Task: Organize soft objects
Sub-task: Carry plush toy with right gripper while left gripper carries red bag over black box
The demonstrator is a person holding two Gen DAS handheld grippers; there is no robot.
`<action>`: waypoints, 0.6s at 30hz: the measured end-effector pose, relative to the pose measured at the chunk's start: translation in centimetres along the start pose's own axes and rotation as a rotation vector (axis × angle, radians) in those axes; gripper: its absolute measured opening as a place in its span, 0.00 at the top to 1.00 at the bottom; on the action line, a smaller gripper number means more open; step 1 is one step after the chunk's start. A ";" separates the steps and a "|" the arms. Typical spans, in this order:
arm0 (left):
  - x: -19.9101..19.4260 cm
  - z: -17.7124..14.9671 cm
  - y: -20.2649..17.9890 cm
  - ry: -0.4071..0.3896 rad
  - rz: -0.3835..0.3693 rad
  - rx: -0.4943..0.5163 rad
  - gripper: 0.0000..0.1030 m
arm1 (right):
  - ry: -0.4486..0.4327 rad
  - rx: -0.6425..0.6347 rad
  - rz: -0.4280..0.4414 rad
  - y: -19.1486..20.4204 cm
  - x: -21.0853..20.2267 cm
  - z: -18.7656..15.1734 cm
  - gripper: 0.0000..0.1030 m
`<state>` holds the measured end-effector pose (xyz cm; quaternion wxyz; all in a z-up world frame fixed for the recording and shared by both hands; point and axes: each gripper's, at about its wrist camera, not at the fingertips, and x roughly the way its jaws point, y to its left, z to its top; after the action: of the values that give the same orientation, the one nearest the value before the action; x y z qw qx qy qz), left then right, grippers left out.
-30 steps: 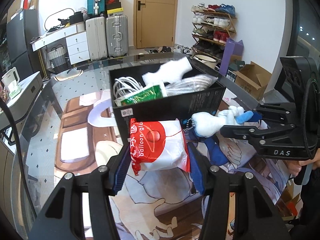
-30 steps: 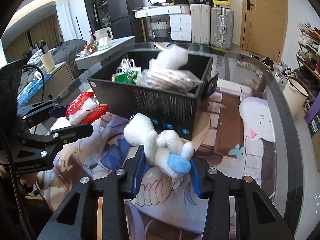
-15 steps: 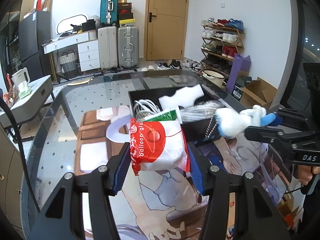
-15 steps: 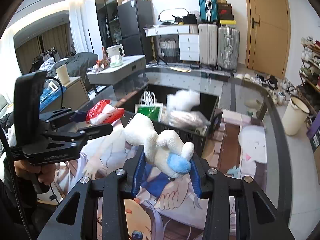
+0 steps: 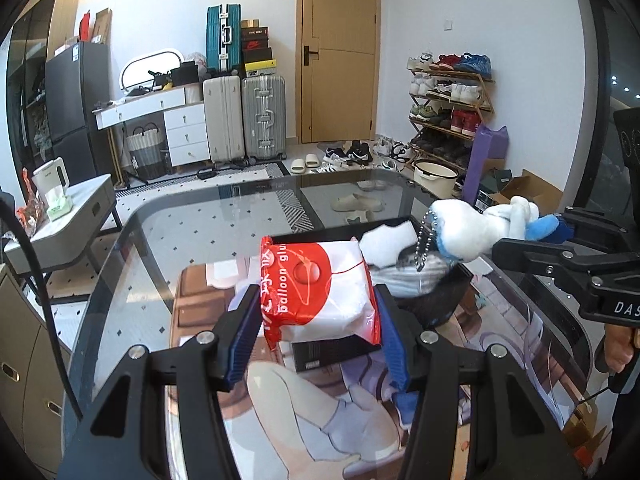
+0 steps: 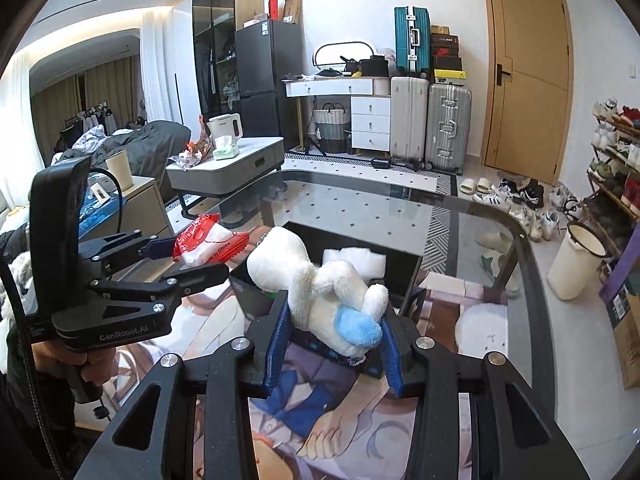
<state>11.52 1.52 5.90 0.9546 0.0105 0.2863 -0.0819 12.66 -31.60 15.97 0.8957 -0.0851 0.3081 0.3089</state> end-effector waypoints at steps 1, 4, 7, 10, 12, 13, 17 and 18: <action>0.2 0.2 0.0 -0.003 0.002 0.000 0.48 | 0.001 0.000 -0.003 -0.1 0.2 0.2 0.61; 0.6 0.7 0.3 -0.005 0.001 -0.005 0.48 | 0.008 -0.004 -0.016 -0.3 0.9 0.8 0.61; 1.2 1.0 0.6 -0.006 0.008 -0.011 0.48 | 0.020 -0.005 -0.021 -0.5 1.9 1.1 0.61; 1.8 1.1 0.8 -0.005 0.012 -0.017 0.48 | 0.043 -0.018 -0.043 -0.4 3.0 1.3 0.61; 2.2 1.2 0.9 -0.002 0.010 -0.020 0.48 | 0.056 -0.029 -0.045 -0.6 3.9 1.7 0.61; 2.4 1.1 0.8 -0.001 0.008 -0.021 0.48 | 0.064 -0.036 -0.048 -0.6 4.3 1.7 0.61; 3.3 1.2 0.5 0.006 0.009 -0.012 0.48 | 0.092 -0.058 -0.059 -0.7 6.2 2.0 0.61; 3.4 1.2 0.5 0.008 0.010 -0.010 0.48 | 0.101 -0.061 -0.062 -0.7 6.6 1.9 0.61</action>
<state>15.05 1.38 4.99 0.9539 0.0072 0.2904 -0.0758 18.20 -28.20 13.47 0.8852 -0.1372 0.3406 0.2856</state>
